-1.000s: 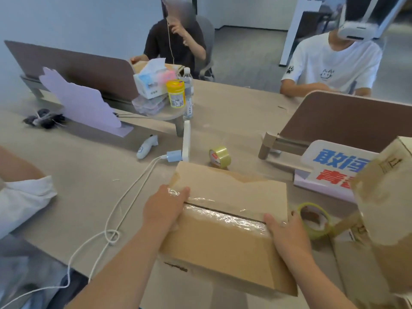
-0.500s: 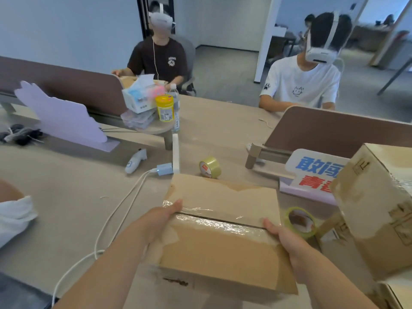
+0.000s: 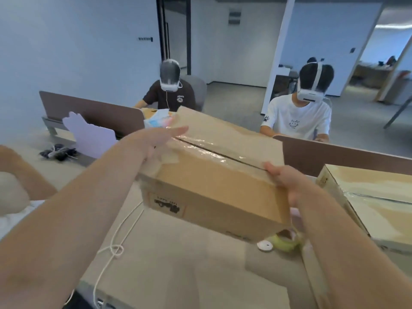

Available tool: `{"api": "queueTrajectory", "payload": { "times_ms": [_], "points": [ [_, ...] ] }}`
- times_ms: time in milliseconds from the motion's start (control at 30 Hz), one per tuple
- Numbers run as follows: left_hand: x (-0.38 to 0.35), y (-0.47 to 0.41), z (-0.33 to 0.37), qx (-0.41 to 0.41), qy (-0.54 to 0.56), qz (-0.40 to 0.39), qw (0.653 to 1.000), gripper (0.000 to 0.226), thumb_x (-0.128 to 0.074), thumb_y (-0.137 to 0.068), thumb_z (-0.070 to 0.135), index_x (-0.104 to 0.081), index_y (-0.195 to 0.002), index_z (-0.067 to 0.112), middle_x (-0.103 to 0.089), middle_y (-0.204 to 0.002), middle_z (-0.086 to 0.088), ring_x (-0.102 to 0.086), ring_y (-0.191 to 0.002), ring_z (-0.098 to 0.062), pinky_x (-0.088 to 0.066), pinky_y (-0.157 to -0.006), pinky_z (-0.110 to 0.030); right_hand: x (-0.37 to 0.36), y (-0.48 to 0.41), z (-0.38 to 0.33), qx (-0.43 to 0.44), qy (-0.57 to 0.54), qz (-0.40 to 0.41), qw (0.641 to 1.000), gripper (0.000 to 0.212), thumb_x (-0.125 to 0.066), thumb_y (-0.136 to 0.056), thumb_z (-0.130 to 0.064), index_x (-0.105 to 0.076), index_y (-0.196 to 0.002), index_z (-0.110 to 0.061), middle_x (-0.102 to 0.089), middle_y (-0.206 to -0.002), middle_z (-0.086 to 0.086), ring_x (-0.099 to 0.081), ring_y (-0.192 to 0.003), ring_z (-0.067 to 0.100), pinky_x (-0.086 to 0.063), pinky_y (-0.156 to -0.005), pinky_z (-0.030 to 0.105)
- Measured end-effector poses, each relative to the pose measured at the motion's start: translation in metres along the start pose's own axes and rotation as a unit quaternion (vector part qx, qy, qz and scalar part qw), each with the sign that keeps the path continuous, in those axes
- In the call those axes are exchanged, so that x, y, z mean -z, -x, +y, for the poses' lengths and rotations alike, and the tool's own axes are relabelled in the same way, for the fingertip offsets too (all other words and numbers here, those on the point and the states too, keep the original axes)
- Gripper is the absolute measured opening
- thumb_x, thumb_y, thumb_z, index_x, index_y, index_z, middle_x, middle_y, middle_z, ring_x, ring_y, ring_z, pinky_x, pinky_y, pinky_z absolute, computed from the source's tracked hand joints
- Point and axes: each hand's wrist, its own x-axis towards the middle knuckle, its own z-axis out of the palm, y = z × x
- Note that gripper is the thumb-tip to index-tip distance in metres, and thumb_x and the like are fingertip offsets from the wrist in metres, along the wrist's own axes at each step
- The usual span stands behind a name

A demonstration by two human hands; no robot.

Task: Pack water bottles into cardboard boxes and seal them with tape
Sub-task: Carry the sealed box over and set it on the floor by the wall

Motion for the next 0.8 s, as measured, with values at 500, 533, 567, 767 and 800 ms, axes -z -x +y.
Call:
{"api": "queueTrajectory", "payload": {
  "times_ms": [500, 533, 567, 767, 800],
  "points": [
    [-0.279, 0.226, 0.228, -0.221, -0.052, -0.264, 0.938, 0.034, -0.073, -0.077, 0.045, -0.07, -0.092, 0.014, -0.074, -0.08, -0.01, -0.068, -0.073, -0.026, -0.055, -0.082, -0.042, 0.362, 0.271, -0.058, 0.174, -0.097, 0.252, 0.947, 0.044, -0.076, -0.074, -0.041, -0.066, -0.109, -0.015, -0.07, -0.062, -0.002, -0.059, -0.071, 0.02, -0.048, -0.068, 0.036],
    [-0.312, 0.242, 0.233, -0.225, -0.058, -0.298, 0.926, 0.033, -0.072, -0.078, 0.044, -0.07, -0.092, 0.014, -0.074, -0.079, -0.009, -0.069, -0.072, -0.025, -0.056, -0.08, -0.04, 0.389, 0.293, -0.04, 0.174, -0.118, 0.274, 0.938, 0.036, -0.074, -0.078, -0.039, -0.067, -0.104, -0.016, -0.068, -0.06, -0.003, -0.06, -0.074, 0.02, -0.05, -0.075, 0.037],
    [-0.35, 0.26, 0.236, -0.238, -0.073, -0.335, 0.909, 0.031, -0.071, -0.079, 0.043, -0.07, -0.094, 0.015, -0.075, -0.079, -0.006, -0.07, -0.075, -0.023, -0.055, -0.08, -0.038, 0.416, 0.319, -0.019, 0.169, -0.14, 0.299, 0.929, 0.032, -0.073, -0.079, -0.039, -0.068, -0.1, -0.016, -0.068, -0.064, -0.002, -0.06, -0.079, 0.021, -0.051, -0.085, 0.039],
    [-0.559, 0.366, 0.219, -0.29, -0.081, -0.506, 0.808, 0.037, -0.084, -0.069, 0.032, -0.074, -0.101, 0.016, -0.073, -0.089, 0.01, -0.058, -0.1, -0.002, -0.04, -0.097, -0.013, 0.533, 0.45, 0.111, 0.134, -0.248, 0.435, 0.855, 0.02, -0.061, -0.089, -0.033, -0.062, -0.093, -0.014, -0.069, -0.061, 0.005, -0.065, -0.053, 0.023, -0.052, -0.065, 0.035],
    [-0.588, 0.386, 0.21, -0.268, -0.116, -0.544, 0.786, 0.052, -0.092, -0.051, 0.041, -0.078, -0.096, 0.019, -0.072, -0.101, 0.009, -0.054, -0.112, -0.003, -0.033, -0.107, -0.019, 0.547, 0.47, 0.134, 0.124, -0.26, 0.459, 0.84, 0.019, -0.06, -0.09, -0.033, -0.063, -0.096, -0.015, -0.07, -0.062, 0.005, -0.066, -0.051, 0.022, -0.052, -0.063, 0.035]
  ]
}}
